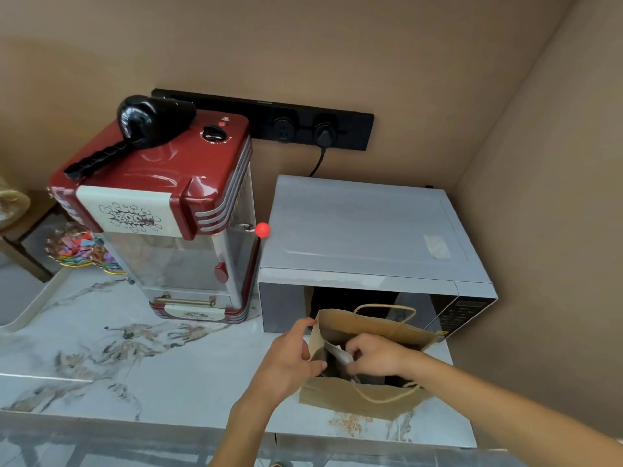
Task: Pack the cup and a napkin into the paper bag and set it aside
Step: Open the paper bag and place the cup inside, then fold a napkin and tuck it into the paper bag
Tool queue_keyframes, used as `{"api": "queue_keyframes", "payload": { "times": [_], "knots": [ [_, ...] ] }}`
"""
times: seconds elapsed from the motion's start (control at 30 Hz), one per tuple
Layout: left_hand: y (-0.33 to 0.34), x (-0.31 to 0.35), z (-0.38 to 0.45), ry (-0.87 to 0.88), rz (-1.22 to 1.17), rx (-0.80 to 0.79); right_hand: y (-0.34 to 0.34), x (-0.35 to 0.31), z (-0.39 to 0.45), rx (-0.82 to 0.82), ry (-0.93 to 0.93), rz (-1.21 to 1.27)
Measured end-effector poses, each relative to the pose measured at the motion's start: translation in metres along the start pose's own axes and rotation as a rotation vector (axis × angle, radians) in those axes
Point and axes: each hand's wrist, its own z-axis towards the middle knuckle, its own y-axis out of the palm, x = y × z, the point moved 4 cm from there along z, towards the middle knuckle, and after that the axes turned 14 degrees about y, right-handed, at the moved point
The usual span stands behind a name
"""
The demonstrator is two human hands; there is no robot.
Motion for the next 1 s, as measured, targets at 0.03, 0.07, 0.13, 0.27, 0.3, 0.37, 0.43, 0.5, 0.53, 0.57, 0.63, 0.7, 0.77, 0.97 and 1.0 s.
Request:
{"api": "queue_keyframes", "payload": {
  "times": [0.03, 0.07, 0.13, 0.27, 0.3, 0.37, 0.43, 0.5, 0.53, 0.57, 0.63, 0.7, 0.77, 0.97, 1.0],
  "knots": [
    [-0.001, 0.001, 0.0, 0.002, 0.0, 0.0, -0.005, -0.001, -0.009, -0.002, -0.01, 0.044],
    [-0.001, 0.001, -0.001, 0.001, -0.001, 0.0, -0.01, -0.001, -0.019, -0.004, -0.018, 0.074],
    [-0.002, 0.003, -0.001, 0.0, -0.004, -0.002, -0.018, 0.0, -0.037, 0.008, -0.027, 0.133],
    [-0.005, 0.007, -0.001, 0.006, -0.013, -0.006, -0.037, 0.005, -0.073, 0.004, -0.057, 0.339],
    [-0.006, 0.01, -0.002, 0.012, -0.02, -0.003, -0.042, 0.006, -0.083, -0.008, -0.064, 0.421],
    [-0.009, 0.016, -0.004, 0.03, -0.025, 0.003, -0.051, 0.01, -0.097, -0.035, -0.077, 0.569],
    [-0.012, 0.027, -0.006, 0.065, 0.003, 0.007, -0.061, 0.014, -0.11, -0.078, -0.101, 0.706],
    [-0.017, 0.041, -0.009, 0.116, 0.005, 0.034, -0.073, 0.018, -0.122, -0.113, -0.128, 0.843],
    [-0.02, 0.049, -0.009, 0.148, -0.014, 0.056, -0.08, 0.02, -0.128, -0.111, -0.127, 0.919],
    [-0.023, 0.057, -0.009, 0.183, -0.035, 0.081, -0.086, 0.021, -0.134, -0.101, -0.12, 0.991],
    [-0.03, 0.072, -0.008, 0.231, -0.123, 0.131, -0.098, 0.024, -0.146, -0.081, -0.12, 1.114],
    [-0.037, 0.086, -0.007, 0.215, -0.352, 0.193, -0.11, 0.022, -0.158, -0.084, -0.167, 1.218],
    [-0.043, 0.101, -0.006, 0.194, -0.539, 0.203, -0.121, 0.017, -0.169, -0.097, -0.233, 1.303],
    [-0.057, 0.143, -0.001, 0.285, -0.876, 0.02, -0.147, 0.004, -0.183, -0.155, -0.506, 1.465],
    [-0.06, 0.148, -0.001, 0.265, -0.914, 0.028, -0.15, 0.003, -0.184, -0.169, -0.55, 1.48]
  ]
}}
